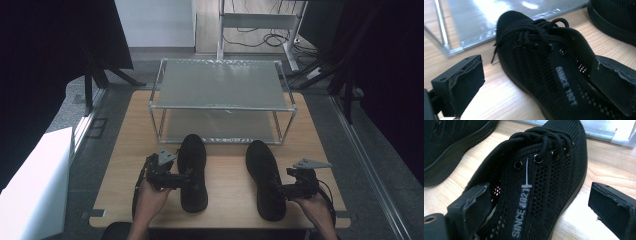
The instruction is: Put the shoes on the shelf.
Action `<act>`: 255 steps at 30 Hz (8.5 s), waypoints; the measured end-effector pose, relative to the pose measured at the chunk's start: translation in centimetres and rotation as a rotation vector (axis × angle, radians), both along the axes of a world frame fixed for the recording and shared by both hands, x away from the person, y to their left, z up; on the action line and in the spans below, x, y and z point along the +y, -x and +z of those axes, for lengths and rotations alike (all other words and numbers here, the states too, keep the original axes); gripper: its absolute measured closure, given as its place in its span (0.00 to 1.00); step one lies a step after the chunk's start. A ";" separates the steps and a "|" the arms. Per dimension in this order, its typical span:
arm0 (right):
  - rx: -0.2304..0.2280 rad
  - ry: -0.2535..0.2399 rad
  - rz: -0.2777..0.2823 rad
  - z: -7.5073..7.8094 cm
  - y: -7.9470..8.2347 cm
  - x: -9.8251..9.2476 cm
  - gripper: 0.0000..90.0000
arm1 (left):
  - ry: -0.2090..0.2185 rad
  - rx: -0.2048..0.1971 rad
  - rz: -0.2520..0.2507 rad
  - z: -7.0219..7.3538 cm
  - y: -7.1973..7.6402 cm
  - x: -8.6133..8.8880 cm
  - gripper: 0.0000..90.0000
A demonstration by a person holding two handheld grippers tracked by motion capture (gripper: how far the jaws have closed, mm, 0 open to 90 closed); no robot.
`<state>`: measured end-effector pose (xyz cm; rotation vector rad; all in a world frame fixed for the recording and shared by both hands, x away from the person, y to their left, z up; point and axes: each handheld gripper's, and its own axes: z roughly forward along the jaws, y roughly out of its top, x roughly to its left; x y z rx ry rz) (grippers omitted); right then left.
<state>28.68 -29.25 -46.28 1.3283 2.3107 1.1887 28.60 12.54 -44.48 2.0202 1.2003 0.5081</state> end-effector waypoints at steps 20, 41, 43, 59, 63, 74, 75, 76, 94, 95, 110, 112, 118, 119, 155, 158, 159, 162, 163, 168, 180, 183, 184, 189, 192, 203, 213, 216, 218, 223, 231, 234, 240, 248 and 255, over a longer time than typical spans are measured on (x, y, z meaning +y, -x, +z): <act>-0.061 0.183 -0.118 -2.4 -2.0 2.7 0.44 | -0.066 0.127 0.043 -4.2 -3.4 -2.3 0.09; -0.024 0.038 -0.237 -2.1 -2.3 0.3 0.84 | 0.093 0.100 0.116 -3.9 -3.6 2.6 0.90; 0.000 -0.013 -0.240 -2.0 -2.4 -0.1 0.85 | 0.172 0.120 0.122 -4.1 -3.8 3.4 0.90; 0.090 -0.380 -0.222 -1.0 -2.9 -0.6 0.85 | 0.356 0.114 0.070 -2.5 -3.0 3.4 0.91; 0.098 -0.444 -0.211 -0.6 -3.0 -0.3 0.85 | 0.382 0.094 0.054 -1.8 -2.7 3.0 0.91; 0.108 -0.602 -0.170 0.6 -2.8 0.6 0.85 | 0.540 0.057 0.029 -0.2 -1.4 2.5 0.90; 0.111 -0.624 -0.169 0.7 -2.7 0.7 0.85 | 0.558 0.054 0.030 -0.1 -1.3 2.5 0.90; 0.109 -0.640 -0.168 0.9 -2.6 0.8 0.85 | 0.574 0.051 0.031 0.1 -1.2 2.5 0.90; 0.081 -0.787 -0.161 4.5 -2.4 2.7 0.85 | 0.762 0.026 0.064 3.1 -0.6 1.7 0.90; 0.082 -0.792 -0.165 4.7 -2.5 2.8 0.85 | 0.764 0.025 0.069 3.3 -0.7 1.7 0.90; 0.055 -0.818 -0.210 7.5 -4.8 4.5 0.85 | 0.821 -0.007 0.143 5.9 -3.0 0.6 0.89; 0.049 -0.829 -0.217 7.9 -5.2 4.5 0.85 | 0.827 -0.012 0.152 6.3 -3.5 0.6 0.89; 0.045 -0.839 -0.247 9.0 -6.6 4.8 0.85 | 0.852 -0.011 0.178 7.2 -4.9 0.4 0.88; 0.046 -0.837 -0.253 9.2 -6.9 5.0 0.85 | 0.853 -0.011 0.181 7.3 -5.1 0.3 0.88; 0.005 -0.722 -0.392 14.3 -15.9 7.7 0.85 | 0.755 0.017 0.368 12.5 -14.8 -0.1 0.88; 0.003 -0.711 -0.412 14.3 -16.7 7.8 0.85 | 0.737 0.028 0.378 12.9 -15.8 -0.4 0.88; 0.002 -0.698 -0.417 14.3 -17.0 7.9 0.85 | 0.729 0.030 0.381 13.0 -16.0 -0.5 0.88; 0.007 -0.676 -0.440 14.3 -17.8 7.9 0.85 | 0.685 0.032 0.391 13.5 -16.8 -1.0 0.88; 0.006 -0.672 -0.444 14.2 -18.0 7.9 0.85 | 0.668 0.031 0.396 13.6 -17.1 -1.1 0.88; -0.003 -0.637 -0.478 14.2 -19.0 7.8 0.85 | 0.604 0.040 0.420 14.0 -18.3 -1.7 0.87; -0.023 -0.511 -0.516 14.8 -21.0 9.1 0.85 | 0.473 0.043 0.450 15.1 -20.1 -3.2 0.86; -0.029 -0.466 -0.515 15.1 -21.2 9.6 0.84 | 0.447 0.048 0.463 15.3 -20.4 -3.4 0.85; -0.032 -0.453 -0.513 15.1 -21.3 9.7 0.84 | 0.432 0.048 0.468 15.4 -20.5 -3.5 0.85; -0.030 -0.420 -0.523 15.2 -21.6 10.3 0.82 | 0.412 0.056 0.455 15.4 -20.7 -3.8 0.82; -0.028 -0.412 -0.525 15.1 -21.7 10.6 0.81 | 0.394 0.060 0.436 15.5 -20.9 -4.0 0.80; -0.029 -0.424 -0.483 15.0 -22.1 10.8 0.66 | 0.382 0.101 0.393 14.8 -21.6 -4.8 0.66; -0.005 -0.493 -0.407 14.9 -22.1 10.6 0.48 | 0.449 0.079 0.337 14.4 -21.3 -4.5 0.49; -0.011 -0.511 -0.386 14.9 -21.9 10.3 0.45 | 0.490 0.052 0.304 14.6 -20.8 -4.1 0.45; -0.028 -0.554 -0.369 15.2 -21.6 10.0 0.47 | 0.525 0.035 0.284 14.8 -20.4 -4.0 0.46; -0.054 -0.610 -0.300 15.8 -20.6 9.0 0.47 | 0.591 -0.011 0.236 15.1 -18.9 -3.2 0.48; -0.055 -0.681 -0.215 15.0 -18.3 6.5 0.62 | 0.692 -0.049 0.155 14.4 -16.1 -0.4 0.64; -0.062 -0.689 -0.189 14.6 -17.0 5.8 0.73 | 0.702 -0.044 0.113 13.7 -14.5 0.5 0.75; -0.120 -0.622 -0.143 13.8 -13.7 5.8 0.87 | 0.653 -0.089 0.023 12.6 -11.1 0.8 0.89; -0.168 -0.588 -0.052 11.4 -9.9 6.9 1.00 | 0.588 -0.118 -0.070 10.2 -7.3 -0.8 0.99; -0.180 -0.552 -0.003 9.9 -8.4 8.3 1.00 | 0.561 -0.103 -0.098 8.1 -6.7 -2.7 1.00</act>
